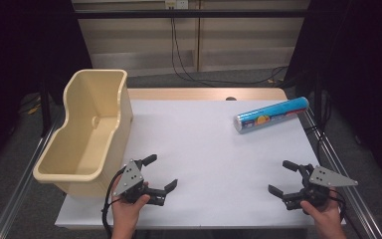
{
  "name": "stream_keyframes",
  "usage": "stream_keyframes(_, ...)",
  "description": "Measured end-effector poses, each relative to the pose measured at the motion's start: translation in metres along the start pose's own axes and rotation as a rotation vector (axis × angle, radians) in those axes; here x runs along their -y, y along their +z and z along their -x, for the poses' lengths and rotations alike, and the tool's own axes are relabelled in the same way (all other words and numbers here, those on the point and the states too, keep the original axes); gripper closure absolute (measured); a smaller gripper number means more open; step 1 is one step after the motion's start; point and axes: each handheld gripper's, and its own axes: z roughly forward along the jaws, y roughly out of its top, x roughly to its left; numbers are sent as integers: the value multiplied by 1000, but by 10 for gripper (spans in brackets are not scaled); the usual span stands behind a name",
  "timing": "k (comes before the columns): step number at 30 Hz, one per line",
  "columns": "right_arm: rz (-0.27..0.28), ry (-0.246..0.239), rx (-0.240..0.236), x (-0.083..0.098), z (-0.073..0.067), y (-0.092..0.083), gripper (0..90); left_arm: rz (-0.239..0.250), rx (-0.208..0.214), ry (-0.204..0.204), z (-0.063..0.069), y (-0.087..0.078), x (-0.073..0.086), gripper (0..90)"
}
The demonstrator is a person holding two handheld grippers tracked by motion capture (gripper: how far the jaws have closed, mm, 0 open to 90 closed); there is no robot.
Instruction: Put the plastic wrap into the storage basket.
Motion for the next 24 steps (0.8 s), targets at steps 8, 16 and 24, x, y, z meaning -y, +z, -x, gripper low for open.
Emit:
stream_keyframes(8, -4, 1, -4, 1, 0, 2, 12, -8, -2, -2, 2, 9, -3, 0)
stream_keyframes(16, -12, -4, -3, 1, 0, 4, 12, -17, 8, -30, 6, 31, -11, 0)
stream_keyframes(24, -12, -2, -7, 1, 2, 5, 13, -31, 11, -49, 6, 74, -14, 0)
